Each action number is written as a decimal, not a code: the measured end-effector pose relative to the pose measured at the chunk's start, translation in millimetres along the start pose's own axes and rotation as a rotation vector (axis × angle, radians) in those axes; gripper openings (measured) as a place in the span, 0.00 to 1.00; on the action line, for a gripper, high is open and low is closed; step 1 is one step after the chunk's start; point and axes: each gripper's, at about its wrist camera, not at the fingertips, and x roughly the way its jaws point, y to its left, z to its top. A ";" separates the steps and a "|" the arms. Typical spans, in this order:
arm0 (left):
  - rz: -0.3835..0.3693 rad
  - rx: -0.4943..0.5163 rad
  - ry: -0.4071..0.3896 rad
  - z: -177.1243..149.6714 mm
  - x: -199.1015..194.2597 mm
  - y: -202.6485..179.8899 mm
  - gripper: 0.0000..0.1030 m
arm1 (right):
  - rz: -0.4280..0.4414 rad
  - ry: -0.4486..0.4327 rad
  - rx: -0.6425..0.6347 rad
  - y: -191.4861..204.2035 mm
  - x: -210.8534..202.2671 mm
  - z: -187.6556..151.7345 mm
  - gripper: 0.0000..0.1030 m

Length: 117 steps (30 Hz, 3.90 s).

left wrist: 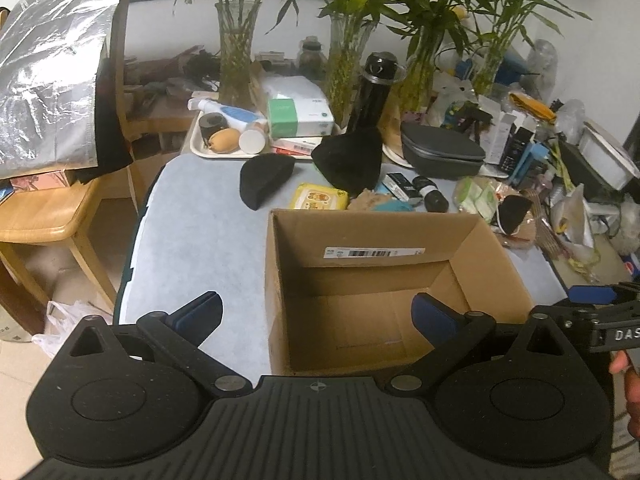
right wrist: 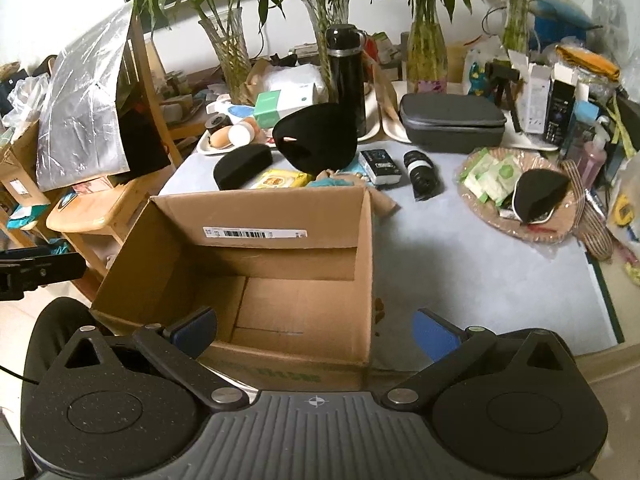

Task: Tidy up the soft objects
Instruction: 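Move both tools past the cardboard box toward the items on the table, then close the right gripper on the teal mesh loofah and lift it, then grasp the black half-round foam sponge with the left gripper while right holds the loofah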

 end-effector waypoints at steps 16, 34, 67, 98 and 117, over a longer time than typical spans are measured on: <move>-0.027 0.002 -0.060 20.4 13.9 -2.1 1.00 | 0.046 -0.019 -0.011 -12.9 10.0 11.8 1.00; -0.024 0.042 -0.109 57.9 45.0 19.3 1.00 | 0.042 -0.045 -0.012 -40.7 39.2 47.5 1.00; -0.074 -0.035 -0.075 62.0 68.9 48.4 1.00 | 0.243 0.190 -0.096 -71.3 180.5 161.1 0.88; -0.065 -0.045 -0.095 69.4 70.4 57.2 1.00 | 0.268 0.156 -0.209 -61.5 204.9 164.0 0.23; -0.007 0.055 -0.117 93.3 105.6 67.9 1.00 | 0.116 -0.115 -0.116 -74.6 137.5 143.3 0.22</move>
